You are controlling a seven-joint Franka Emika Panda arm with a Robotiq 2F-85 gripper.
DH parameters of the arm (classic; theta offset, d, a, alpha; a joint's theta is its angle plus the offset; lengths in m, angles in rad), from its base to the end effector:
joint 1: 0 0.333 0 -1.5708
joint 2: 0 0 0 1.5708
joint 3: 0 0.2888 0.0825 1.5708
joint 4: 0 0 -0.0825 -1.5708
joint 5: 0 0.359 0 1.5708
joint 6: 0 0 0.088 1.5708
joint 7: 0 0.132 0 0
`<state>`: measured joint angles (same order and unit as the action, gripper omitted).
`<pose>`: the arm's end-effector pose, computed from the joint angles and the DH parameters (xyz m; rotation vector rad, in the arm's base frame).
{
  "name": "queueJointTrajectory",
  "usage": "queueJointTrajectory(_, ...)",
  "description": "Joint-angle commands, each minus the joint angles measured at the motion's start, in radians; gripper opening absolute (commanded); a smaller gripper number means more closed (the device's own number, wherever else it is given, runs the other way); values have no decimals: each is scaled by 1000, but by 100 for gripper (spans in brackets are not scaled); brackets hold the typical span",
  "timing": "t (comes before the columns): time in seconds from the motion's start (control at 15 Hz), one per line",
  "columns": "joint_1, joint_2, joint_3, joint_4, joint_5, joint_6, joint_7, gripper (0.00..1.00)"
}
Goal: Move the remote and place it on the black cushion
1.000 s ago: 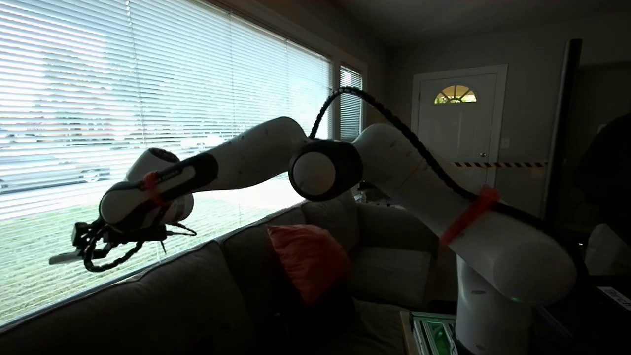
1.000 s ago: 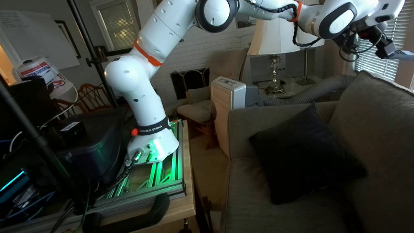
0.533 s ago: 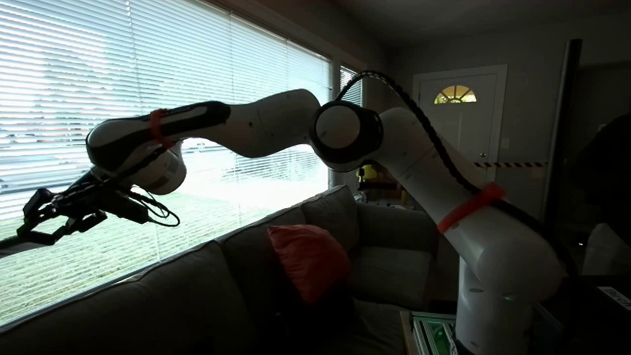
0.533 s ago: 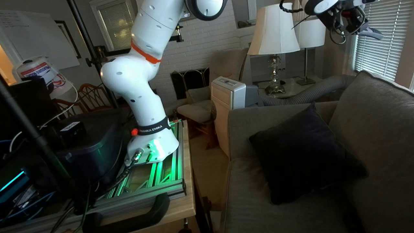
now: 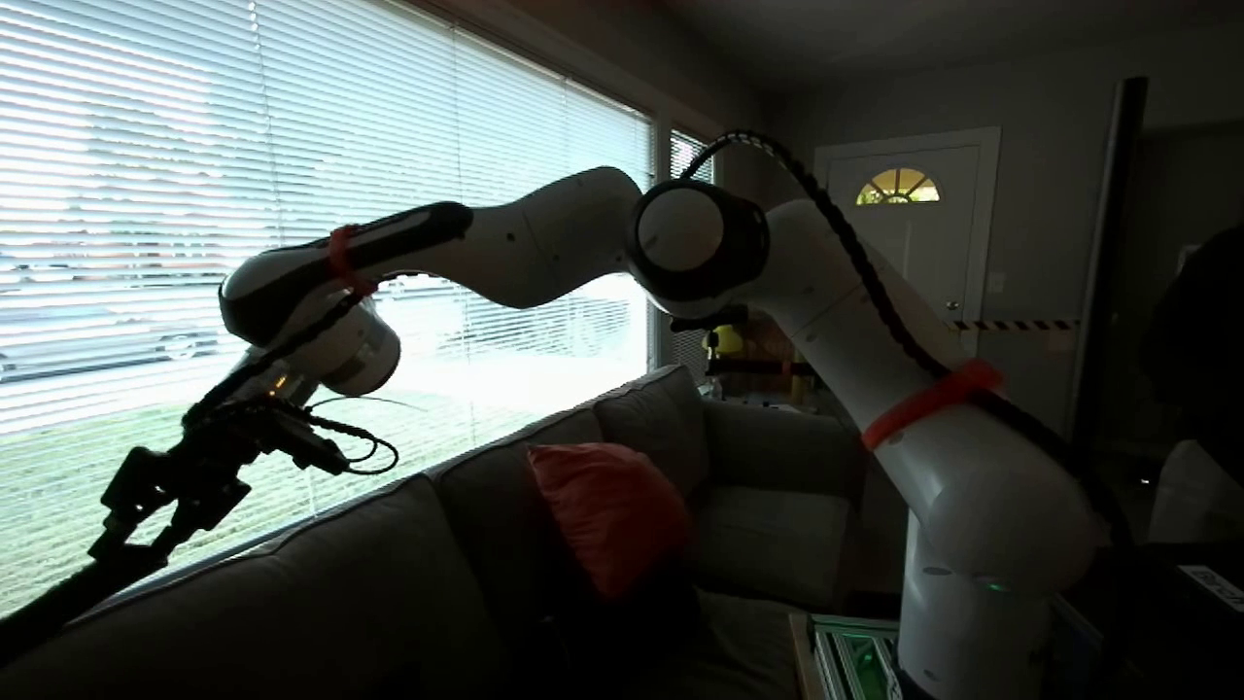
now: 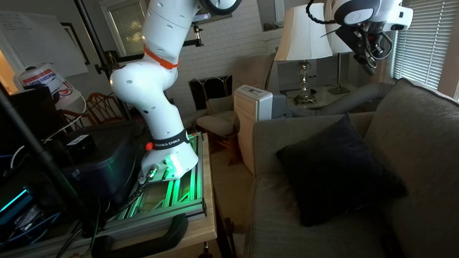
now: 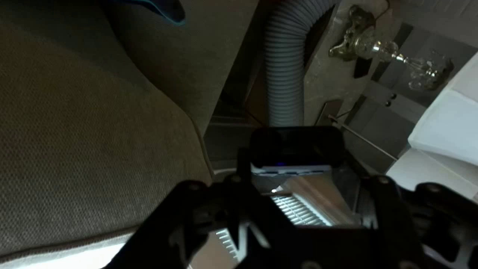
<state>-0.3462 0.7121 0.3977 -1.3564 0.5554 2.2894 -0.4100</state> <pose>0.7251 -0.0043 0.3295 -2.4537 -0.0143 -0.4723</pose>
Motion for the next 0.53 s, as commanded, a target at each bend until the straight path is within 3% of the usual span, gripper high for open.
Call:
queueJointTrajectory(0.0,5,-47,-19,-118,59,48,-196,32)
queueJointTrajectory(0.07,13,-44,-27,-119,66,62,-197,32)
queueJointTrajectory(0.13,31,-8,-49,-57,53,14,-150,57)
queueJointTrajectory(0.47,35,-15,-52,-73,57,32,-181,57)
